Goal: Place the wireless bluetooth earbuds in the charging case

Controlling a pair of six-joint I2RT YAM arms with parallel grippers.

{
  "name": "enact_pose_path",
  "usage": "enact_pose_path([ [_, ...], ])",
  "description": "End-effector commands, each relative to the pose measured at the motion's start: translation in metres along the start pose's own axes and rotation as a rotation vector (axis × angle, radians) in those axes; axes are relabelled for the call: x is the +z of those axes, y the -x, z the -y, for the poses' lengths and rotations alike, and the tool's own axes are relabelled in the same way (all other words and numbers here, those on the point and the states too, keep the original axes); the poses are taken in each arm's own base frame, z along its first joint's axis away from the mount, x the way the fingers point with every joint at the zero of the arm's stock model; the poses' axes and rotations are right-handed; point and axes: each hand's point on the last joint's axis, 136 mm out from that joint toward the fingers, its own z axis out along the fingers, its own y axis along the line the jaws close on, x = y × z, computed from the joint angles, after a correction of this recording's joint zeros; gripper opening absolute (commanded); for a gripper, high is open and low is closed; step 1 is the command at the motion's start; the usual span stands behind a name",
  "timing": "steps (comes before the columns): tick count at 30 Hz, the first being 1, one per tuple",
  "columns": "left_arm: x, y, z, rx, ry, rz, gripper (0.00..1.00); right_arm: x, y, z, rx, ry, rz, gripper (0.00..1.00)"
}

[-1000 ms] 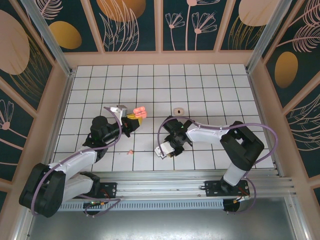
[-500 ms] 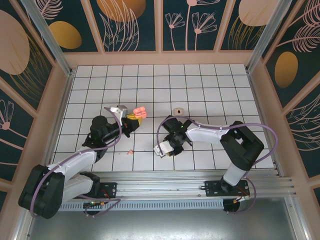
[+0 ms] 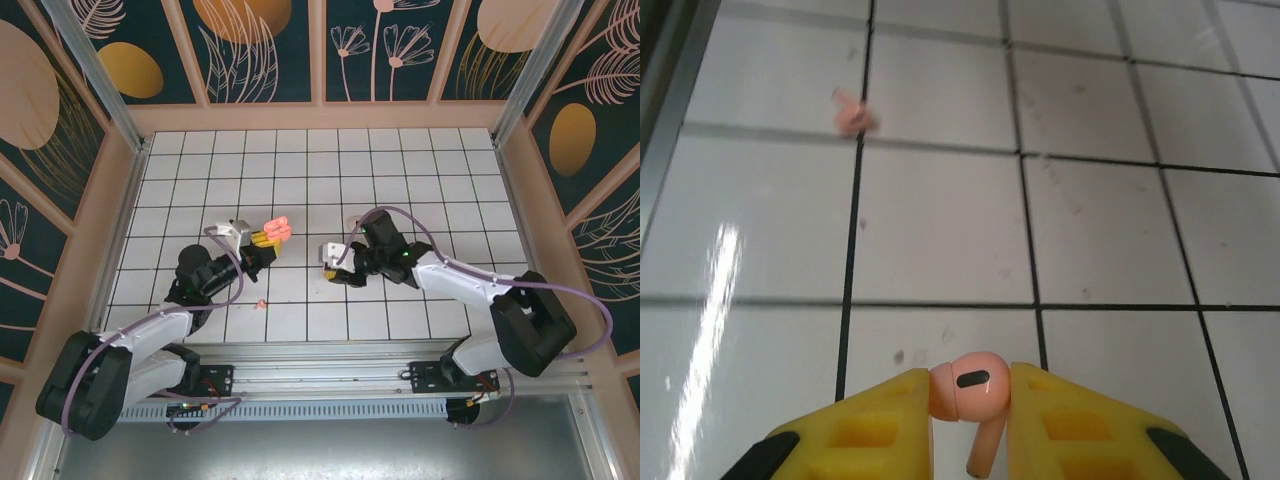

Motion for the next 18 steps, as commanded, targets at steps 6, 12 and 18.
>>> enact_pose_path([
  [6, 0.003, 0.023, 0.006, 0.102, -0.04, 0.134, 0.14, -0.045, 0.066, 0.044, 0.266, -0.189, 0.463, 0.21],
  [12, 0.006, 0.024, 0.009, 0.11, -0.078, 0.159, 0.14, -0.067, 0.092, 0.059, 0.343, -0.232, 0.652, 0.21],
  [18, 0.013, 0.028, 0.01, 0.128, -0.098, 0.17, 0.13, -0.082, 0.122, 0.073, 0.363, -0.223, 0.803, 0.21],
])
